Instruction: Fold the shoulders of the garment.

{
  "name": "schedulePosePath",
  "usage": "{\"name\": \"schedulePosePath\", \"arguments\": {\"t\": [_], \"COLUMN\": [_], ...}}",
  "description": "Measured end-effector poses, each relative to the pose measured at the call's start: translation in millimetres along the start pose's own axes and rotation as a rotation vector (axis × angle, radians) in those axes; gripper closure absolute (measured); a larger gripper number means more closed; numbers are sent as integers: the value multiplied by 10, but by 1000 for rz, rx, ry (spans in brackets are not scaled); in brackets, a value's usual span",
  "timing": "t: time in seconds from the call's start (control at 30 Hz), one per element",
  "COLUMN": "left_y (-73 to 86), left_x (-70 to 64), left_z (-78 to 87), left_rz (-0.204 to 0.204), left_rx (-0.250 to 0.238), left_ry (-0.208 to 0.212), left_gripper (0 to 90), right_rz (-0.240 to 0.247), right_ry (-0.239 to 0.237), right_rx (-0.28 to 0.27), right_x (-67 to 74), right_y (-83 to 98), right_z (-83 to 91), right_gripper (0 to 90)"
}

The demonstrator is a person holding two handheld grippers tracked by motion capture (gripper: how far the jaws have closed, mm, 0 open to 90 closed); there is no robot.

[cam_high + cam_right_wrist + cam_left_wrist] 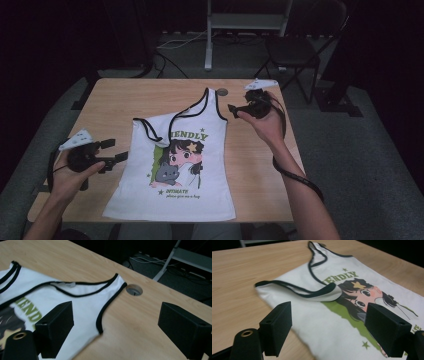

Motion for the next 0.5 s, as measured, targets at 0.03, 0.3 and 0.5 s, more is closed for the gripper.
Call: {"name": "schedulePosePath", "arguments": {"t": [0.03, 0.3, 0.5], "left_y": [37, 286, 336], "left_x": [16, 136, 192], "left_z": [45, 305, 380], "left_rz": [7, 63, 58], "left_rx": [-5, -68, -93], "left_ry": [-15, -124, -175], "left_gripper": [216, 215, 215], "right_rz": [0, -23, -52], "right_ry": [1, 21, 38], "right_rx": [2, 40, 58], "right_x": [-20, -195, -287], "right_y": [-21, -124, -143], "right_z": [-61, -515, -796], "right_gripper": [124, 124, 124]}}
Point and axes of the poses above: each handheld gripper's, and its own axes: z roughly backward along the jaws, y roughly out of its underside, x roughly to its left, the point moved 6 cm from there along -z, roughly forward along the jaws, and after that the axes turned 15 degrees about -x, right-handed, at the moved point
